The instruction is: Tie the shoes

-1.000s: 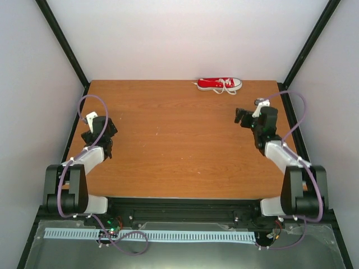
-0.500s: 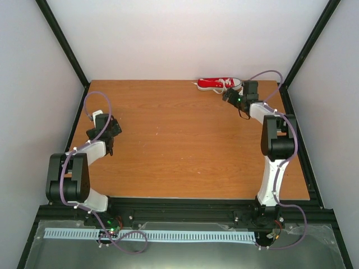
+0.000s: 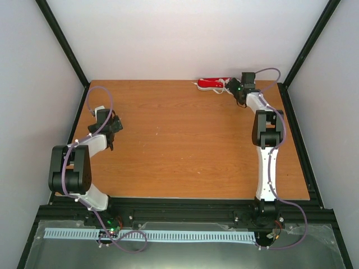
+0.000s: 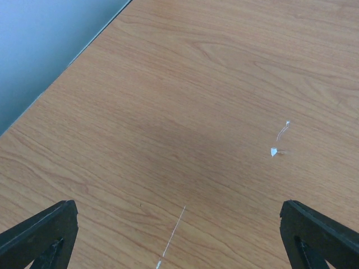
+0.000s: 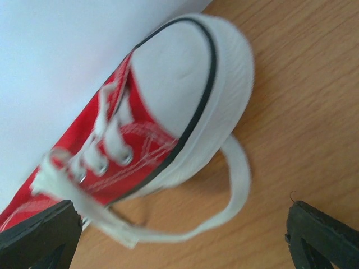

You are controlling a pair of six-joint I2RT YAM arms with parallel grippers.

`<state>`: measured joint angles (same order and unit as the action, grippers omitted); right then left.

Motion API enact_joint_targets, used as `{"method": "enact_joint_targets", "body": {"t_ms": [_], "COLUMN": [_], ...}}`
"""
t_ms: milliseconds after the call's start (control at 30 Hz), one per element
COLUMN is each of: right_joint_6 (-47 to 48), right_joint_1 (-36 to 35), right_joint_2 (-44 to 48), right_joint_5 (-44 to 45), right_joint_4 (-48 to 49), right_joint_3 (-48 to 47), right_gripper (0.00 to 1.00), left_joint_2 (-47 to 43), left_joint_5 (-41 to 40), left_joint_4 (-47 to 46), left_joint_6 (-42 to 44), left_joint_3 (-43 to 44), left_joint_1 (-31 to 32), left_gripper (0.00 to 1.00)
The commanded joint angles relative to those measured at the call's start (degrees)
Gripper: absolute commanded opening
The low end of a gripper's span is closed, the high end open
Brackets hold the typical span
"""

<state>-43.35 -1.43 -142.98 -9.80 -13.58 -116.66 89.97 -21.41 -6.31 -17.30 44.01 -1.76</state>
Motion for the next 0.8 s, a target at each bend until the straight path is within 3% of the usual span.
{"method": "enact_joint_targets", "body": {"t_ms": [0,233,400,767], "right_joint_6": [-4.1,-8.7,-11.5,-14.1], "right_joint_1": [2.1,3.5,3.5,3.2], "right_joint_2": [-4.8,-11.6,-18.3,-23.4], "right_joint_5": [1.7,-1.9,-7.6,-15.2], "right_joint_4": [-4.6,-2.9,-2.7,5.0], "right_joint_3": [-6.8,-14.3,-22.0,-23.1], "right_gripper": [1.00,0.99,0.89,0.61], "left_joint_2": [2.1,5.5,7.9,11.2], "left_joint_5": [-0.3,-0.1,0.9,1.3], "left_joint_4": [2.3,4.8,6.6,9.9], "left_joint_6": [1.3,1.8,2.0,2.0], "left_joint_3": [2.9,5.7,7.7,11.3], "left_joint_1": [-0.2,-0.2,-0.2,-0.2], "left_gripper": [1.00,1.00,1.00,1.00]}}
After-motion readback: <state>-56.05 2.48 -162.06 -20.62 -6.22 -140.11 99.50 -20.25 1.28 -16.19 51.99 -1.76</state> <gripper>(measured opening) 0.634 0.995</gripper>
